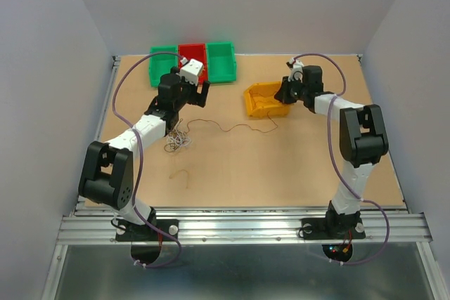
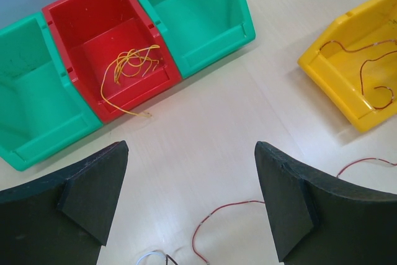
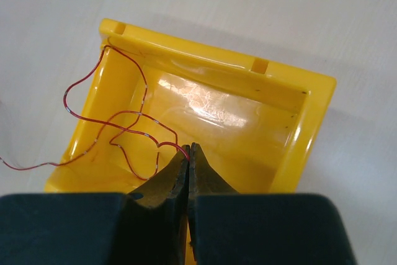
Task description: Untangle the cables
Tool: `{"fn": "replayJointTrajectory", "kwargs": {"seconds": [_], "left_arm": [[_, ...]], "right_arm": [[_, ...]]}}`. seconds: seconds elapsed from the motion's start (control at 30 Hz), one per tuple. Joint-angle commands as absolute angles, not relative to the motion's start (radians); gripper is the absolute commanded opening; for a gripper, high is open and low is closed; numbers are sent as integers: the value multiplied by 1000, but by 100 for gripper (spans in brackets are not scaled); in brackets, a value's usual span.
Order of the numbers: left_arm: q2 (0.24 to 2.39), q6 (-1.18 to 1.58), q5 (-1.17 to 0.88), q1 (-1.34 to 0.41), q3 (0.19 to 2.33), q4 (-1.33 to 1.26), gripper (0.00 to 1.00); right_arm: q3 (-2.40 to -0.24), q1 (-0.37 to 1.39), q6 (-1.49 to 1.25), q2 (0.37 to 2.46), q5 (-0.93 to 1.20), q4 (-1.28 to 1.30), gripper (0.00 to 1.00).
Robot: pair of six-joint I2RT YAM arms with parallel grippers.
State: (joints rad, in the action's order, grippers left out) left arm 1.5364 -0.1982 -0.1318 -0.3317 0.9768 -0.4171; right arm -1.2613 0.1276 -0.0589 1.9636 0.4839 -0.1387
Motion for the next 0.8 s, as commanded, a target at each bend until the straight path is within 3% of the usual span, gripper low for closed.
{"fn": "replayJointTrajectory", "kwargs": {"seconds": [0.0,0.1,0.37,0.6,0.7,0.77], "left_arm": [[1539,-221,-144,-337,1031,-434,94],[1546,-230,-140,-347,1034,-428,94],[1543,-232,-118,-354,1034,-425,94],[1534,-226,-110,-354,1032,-426,95],[1531,-230,-107,-354,1032,-426,95],[1529,-230,-97,-353,1032,-426,95]], "right_arm": [[-1345,155,-9,1951,393,-49,4],[-1347,161,-9,1933,356,-35,8],[-1309,172,-28,1821,338,-37,36],[-1244,195,-49,1703,311,-35,52],[-1230,209,-48,1671,311,-37,67],[-1230,215,-46,1669,328,-37,69]]}}
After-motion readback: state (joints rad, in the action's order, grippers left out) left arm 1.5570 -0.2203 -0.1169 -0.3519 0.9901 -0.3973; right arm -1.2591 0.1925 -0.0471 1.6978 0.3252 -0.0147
